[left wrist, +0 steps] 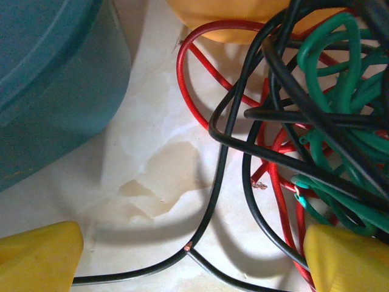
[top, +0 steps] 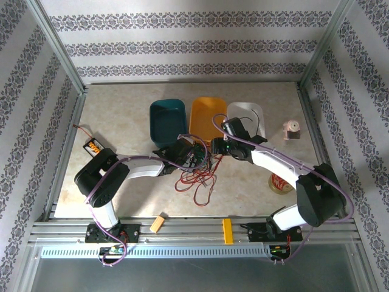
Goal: Untangle the cables
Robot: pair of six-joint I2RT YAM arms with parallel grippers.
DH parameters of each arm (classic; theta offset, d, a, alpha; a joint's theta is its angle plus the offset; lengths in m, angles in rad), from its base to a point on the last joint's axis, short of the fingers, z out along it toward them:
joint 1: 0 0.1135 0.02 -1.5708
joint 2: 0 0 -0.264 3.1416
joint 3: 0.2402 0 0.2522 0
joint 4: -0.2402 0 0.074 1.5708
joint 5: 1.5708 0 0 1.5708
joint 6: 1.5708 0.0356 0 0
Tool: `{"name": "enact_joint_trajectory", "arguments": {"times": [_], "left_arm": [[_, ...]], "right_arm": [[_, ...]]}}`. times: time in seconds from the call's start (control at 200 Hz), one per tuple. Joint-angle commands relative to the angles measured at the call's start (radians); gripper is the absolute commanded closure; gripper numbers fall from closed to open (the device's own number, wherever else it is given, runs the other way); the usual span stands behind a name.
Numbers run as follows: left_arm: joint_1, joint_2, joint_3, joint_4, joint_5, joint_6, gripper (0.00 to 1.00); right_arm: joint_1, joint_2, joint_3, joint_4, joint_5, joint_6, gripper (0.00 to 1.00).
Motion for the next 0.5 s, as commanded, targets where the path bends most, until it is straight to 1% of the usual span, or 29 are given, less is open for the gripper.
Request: {"name": "enact_joint_trajectory", "arguments": {"times": [0.0, 0.095, 0.3, 0.4, 0.495], "left_arm": [[-0.019, 0.014, 0.026, -0.038, -0.042, -0.016, 0.06], [-0.022, 0.011, 0.024, -0.036, -0.047, -0.015, 0.06], [-0.029, 0.009, 0.027, -0.038, -0.058, -0.015, 0.06], [-0.03, 0.01, 0.029, -0.038, -0.059, -0.013, 0.06], [-0.031, 0.012, 0.033, -0.037, -0.057, -0.013, 0.06]], "right_arm": [[0.01, 0.007, -0.004, 0.003, 0.054, 0.015, 0.44], [0.01, 0.008, 0.006, -0.019, 0.09, -0.002, 0.42], [0.023, -0.003, -0.011, -0.027, 0.089, -0.025, 0.42], [0.045, -0.015, -0.016, -0.02, 0.062, -0.057, 0.42], [0.088, -0.01, -0.013, -0.016, 0.035, -0.1, 0.43]]}}
